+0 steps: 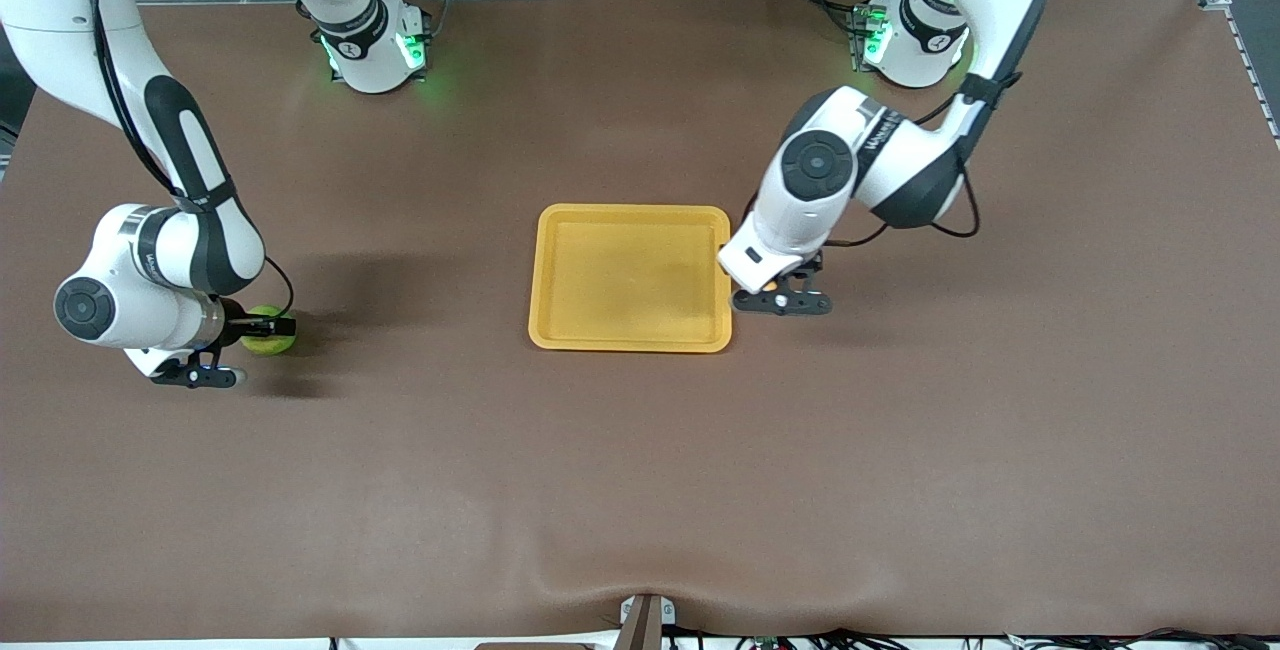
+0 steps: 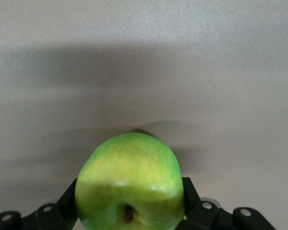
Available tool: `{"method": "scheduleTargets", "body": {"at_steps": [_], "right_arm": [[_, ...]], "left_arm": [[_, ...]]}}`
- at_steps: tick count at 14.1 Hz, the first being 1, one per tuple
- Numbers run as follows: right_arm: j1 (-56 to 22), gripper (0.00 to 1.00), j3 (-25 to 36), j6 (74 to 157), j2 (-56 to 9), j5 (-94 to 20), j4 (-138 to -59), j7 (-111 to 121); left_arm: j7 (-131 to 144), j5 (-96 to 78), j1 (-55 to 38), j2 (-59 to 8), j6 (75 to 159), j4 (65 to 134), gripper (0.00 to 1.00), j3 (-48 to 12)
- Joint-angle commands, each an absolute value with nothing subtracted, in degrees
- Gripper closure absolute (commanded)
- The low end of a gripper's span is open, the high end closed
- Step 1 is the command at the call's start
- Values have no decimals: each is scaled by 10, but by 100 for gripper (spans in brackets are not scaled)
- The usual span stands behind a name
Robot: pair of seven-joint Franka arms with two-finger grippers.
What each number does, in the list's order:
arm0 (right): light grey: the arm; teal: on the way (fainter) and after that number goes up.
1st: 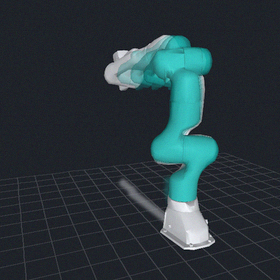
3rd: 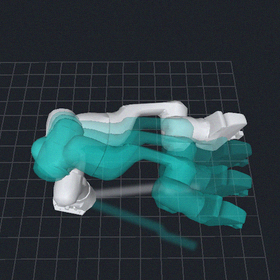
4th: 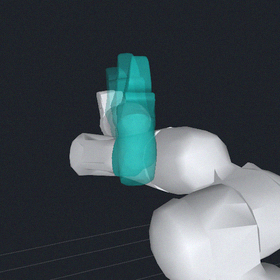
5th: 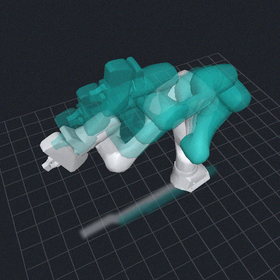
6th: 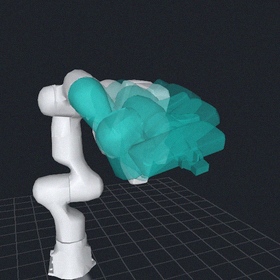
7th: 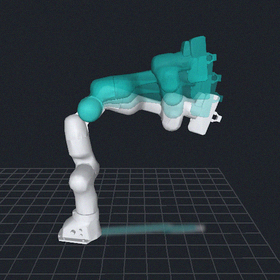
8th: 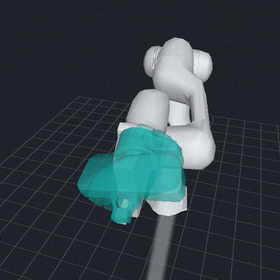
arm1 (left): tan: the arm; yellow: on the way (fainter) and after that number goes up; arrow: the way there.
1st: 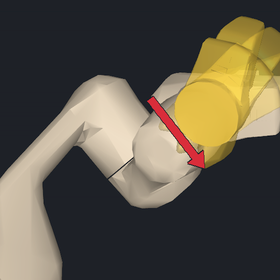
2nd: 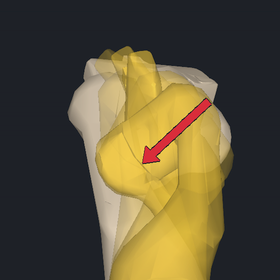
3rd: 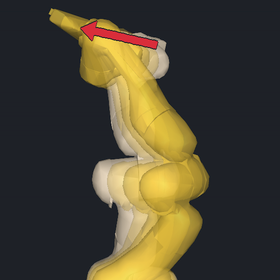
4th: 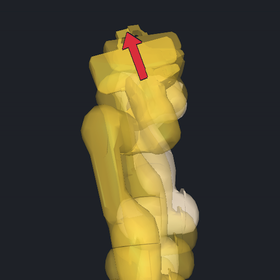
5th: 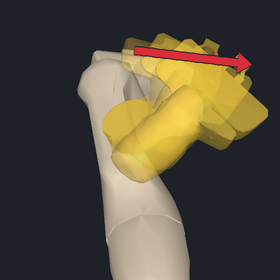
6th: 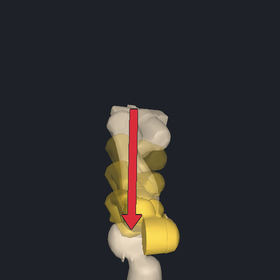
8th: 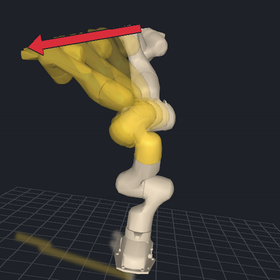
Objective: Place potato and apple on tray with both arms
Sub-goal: 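Carry the potato with the left gripper onto the yellow tray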
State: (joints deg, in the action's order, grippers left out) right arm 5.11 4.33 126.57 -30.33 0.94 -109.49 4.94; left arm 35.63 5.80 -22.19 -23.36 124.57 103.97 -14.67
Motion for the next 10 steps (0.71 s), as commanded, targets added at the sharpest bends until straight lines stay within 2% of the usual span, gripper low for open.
{"method": "scheduleTargets", "body": {"at_steps": [1, 3, 10], "right_arm": [[53, 100, 39, 1182, -299, 5, -1041, 52], [49, 100, 38, 1132, -299, 4, -1006, 52], [34, 100, 33, 1065, -281, 4, -969, 53]], "left_arm": [[396, 83, -252, -276, 1230, 999, 100, -142], [441, 125, -273, -303, 1230, 977, 100, -141], [507, 167, -319, -377, 1230, 932, 100, -138]]}}
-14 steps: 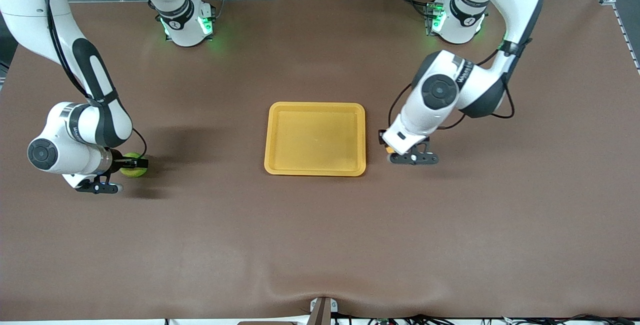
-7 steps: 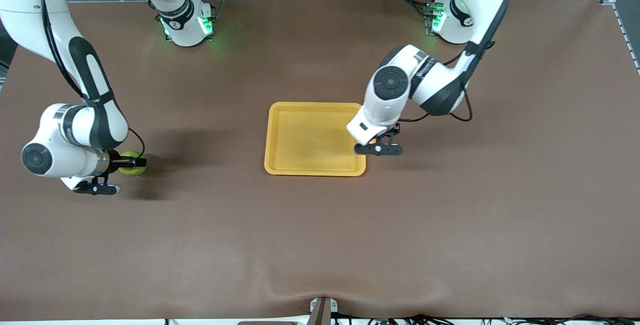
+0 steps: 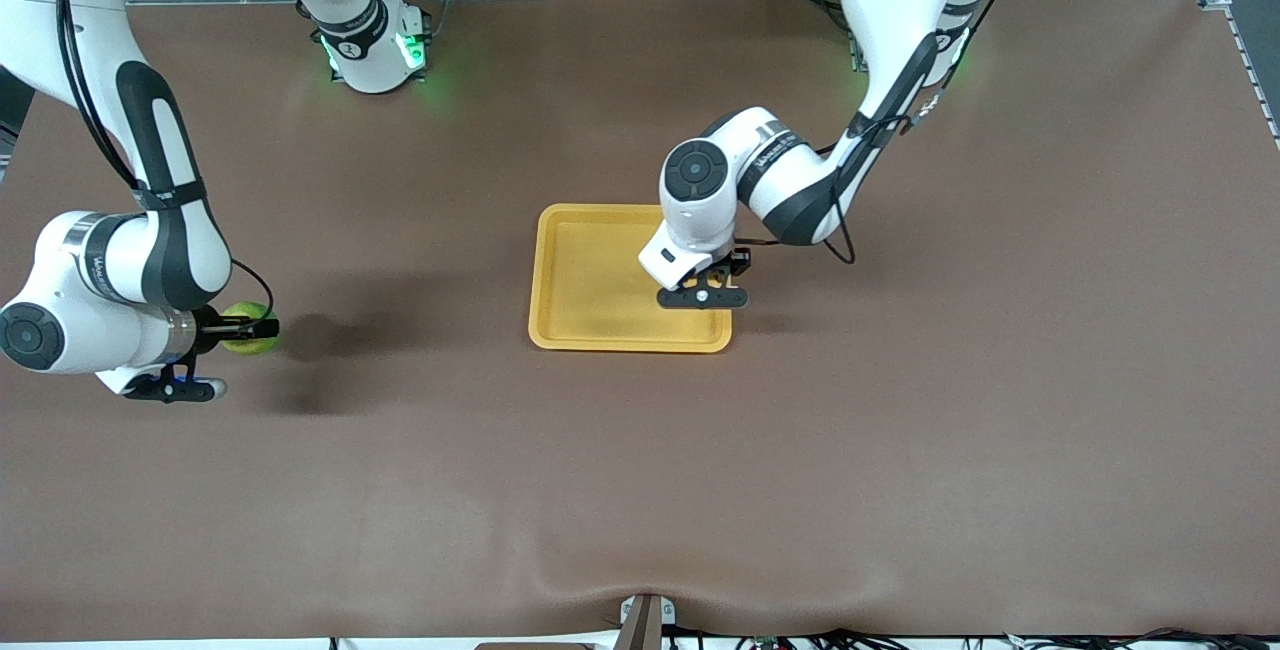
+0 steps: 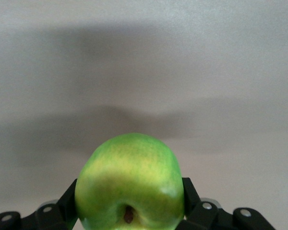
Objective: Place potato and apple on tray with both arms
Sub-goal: 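Carry the potato with the left gripper onto the yellow tray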
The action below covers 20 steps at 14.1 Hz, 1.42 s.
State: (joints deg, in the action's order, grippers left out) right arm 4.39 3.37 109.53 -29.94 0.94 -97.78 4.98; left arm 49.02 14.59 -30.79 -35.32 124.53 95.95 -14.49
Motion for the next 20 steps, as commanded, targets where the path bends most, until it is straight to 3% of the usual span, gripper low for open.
{"method": "scheduleTargets", "body": {"at_steps": [1, 6, 7, 8, 9, 15, 20], "right_arm": [[30, 100, 33, 1051, -276, 4, -963, 52], [18, 100, 32, 1029, -247, -13, -957, 52], [11, 100, 32, 1022, -243, -20, -954, 51], [4, 100, 32, 1017, -243, -25, -950, 48], [3, 100, 33, 1013, -243, -33, -948, 47], [-20, 100, 33, 1007, -230, -50, -945, 42], [-75, 100, 33, 1004, -227, -57, -945, -55]], "left_arm": [[510, 174, -319, -383, 1231, 928, 100, -138], [510, 191, -319, -395, 1234, 927, 100, -138], [512, 190, -319, -396, 1235, 926, 80, -138], [521, 190, -319, -396, 1235, 926, 25, -138], [524, 190, -319, -396, 1235, 926, 0, -137], [519, 183, -295, -365, 1219, 894, 0, -137], [505, 119, -221, -263, 1157, 888, 0, -143]]}}
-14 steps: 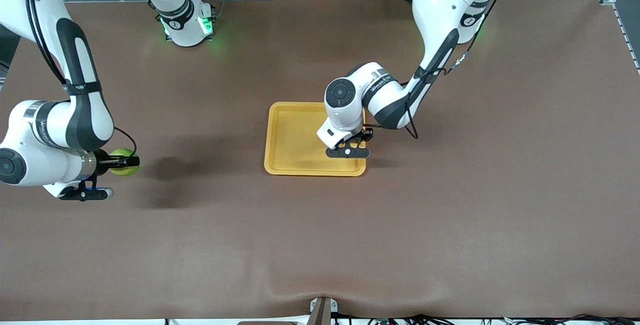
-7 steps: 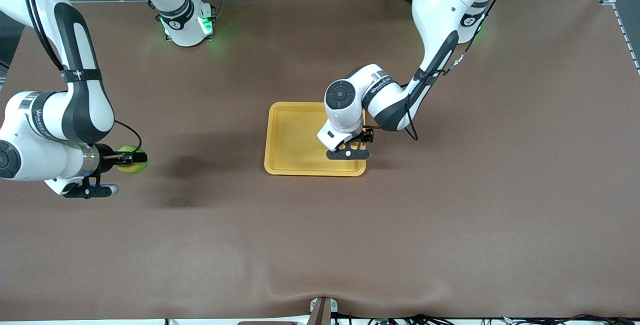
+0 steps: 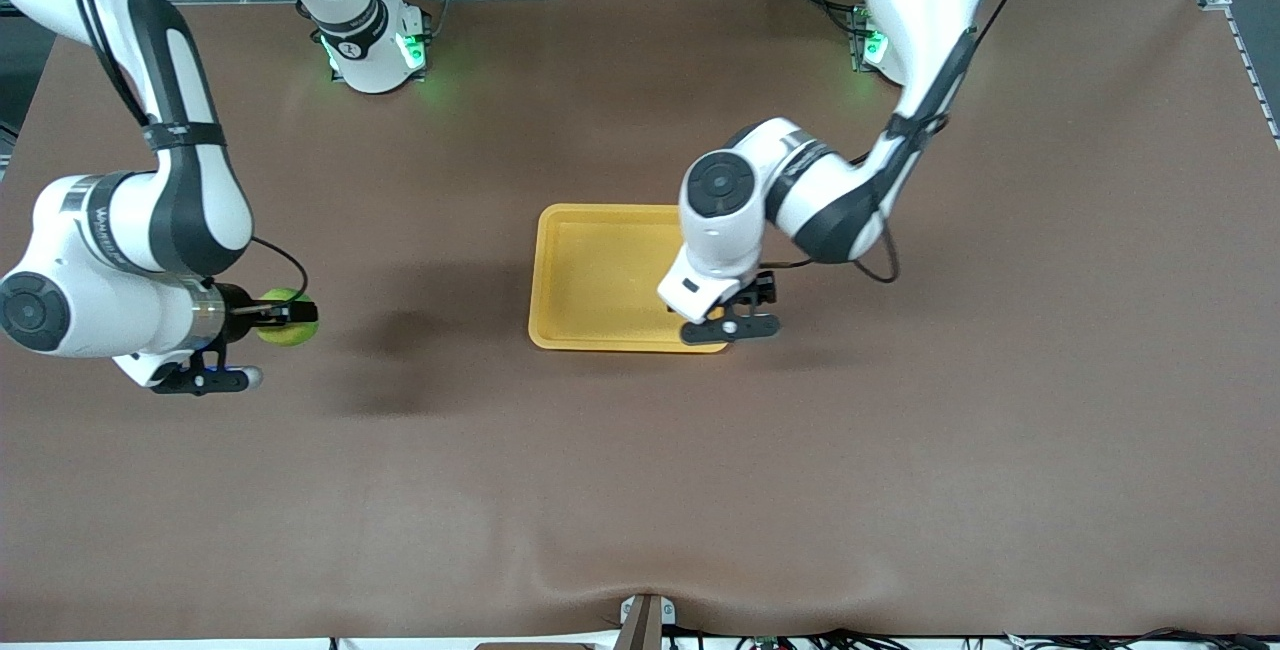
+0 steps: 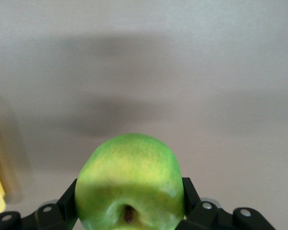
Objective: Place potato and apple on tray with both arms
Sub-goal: 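Open the left gripper and withdraw it while the right gripper lifts the apple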
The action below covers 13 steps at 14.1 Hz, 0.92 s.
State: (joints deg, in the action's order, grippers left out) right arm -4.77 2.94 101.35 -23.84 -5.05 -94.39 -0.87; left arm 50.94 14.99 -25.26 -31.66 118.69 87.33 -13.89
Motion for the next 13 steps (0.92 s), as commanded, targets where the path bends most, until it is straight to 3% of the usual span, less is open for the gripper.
{"method": "scheduleTargets", "body": {"at_steps": [1, 13], "right_arm": [[-91, 100, 33, 1005, -227, -58, -945, -78], [-220, 100, 35, 1040, -234, -111, -940, -257]], "left_arm": [[490, 114, -210, -243, 1139, 887, 0, -143], [138, 80, -27, -49, 922, 888, 0, -142]]}}
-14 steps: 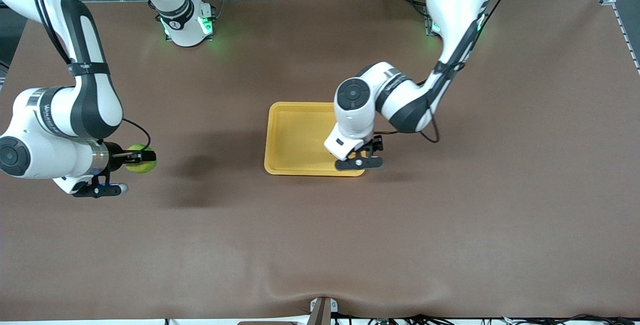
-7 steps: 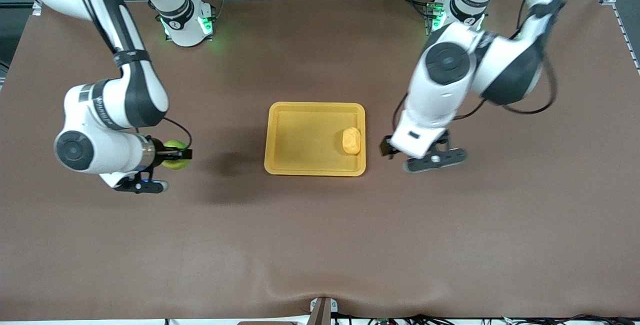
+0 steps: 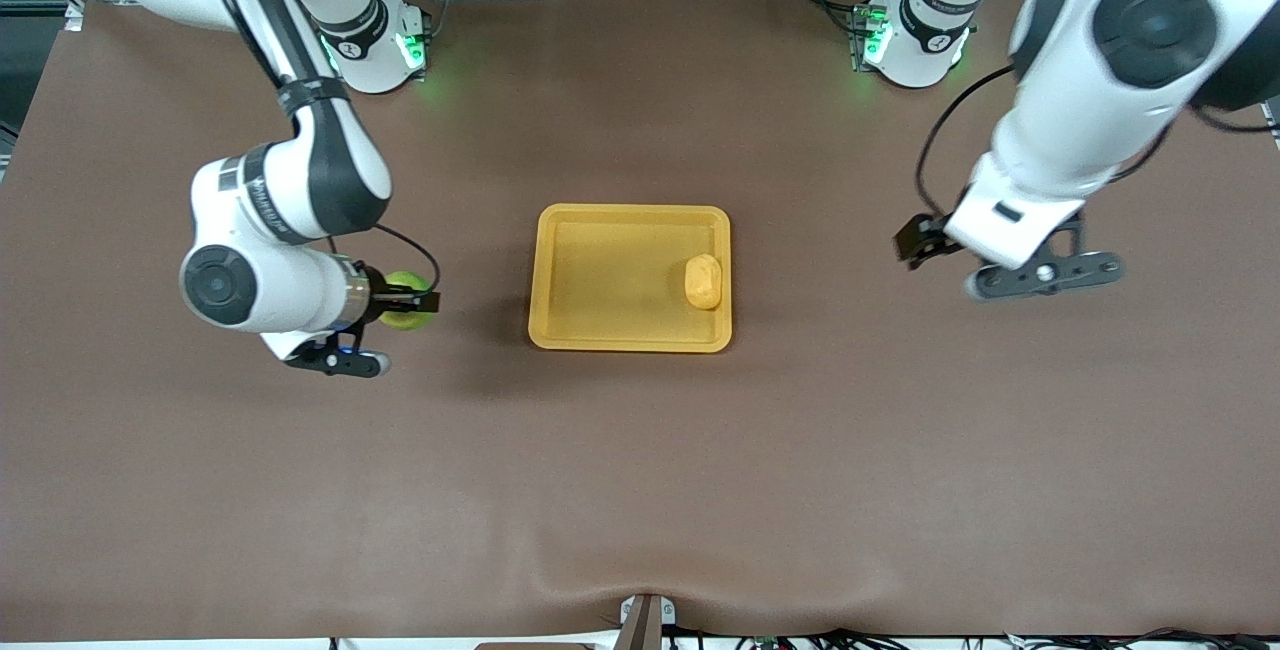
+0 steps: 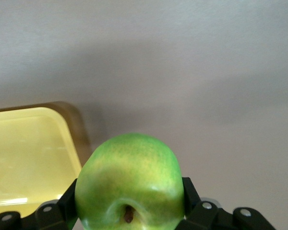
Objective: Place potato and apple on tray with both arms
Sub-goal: 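Open the left gripper and withdraw it while the right gripper lifts the apple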
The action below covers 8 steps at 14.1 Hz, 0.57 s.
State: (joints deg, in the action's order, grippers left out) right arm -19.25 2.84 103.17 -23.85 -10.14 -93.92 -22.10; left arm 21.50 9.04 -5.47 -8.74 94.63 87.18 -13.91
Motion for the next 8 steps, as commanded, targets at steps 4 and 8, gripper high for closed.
{"method": "scheduleTargets", "body": {"at_steps": [4, 8], "right_arm": [[-263, 100, 35, 1053, -241, -112, -942, -292], [-299, 100, 34, 1077, -261, -112, -946, -347]], "left_arm": [[68, 80, 2, -8, 875, 887, 0, -138], [61, 79, 11, 15, 861, 890, 0, -137]]}}
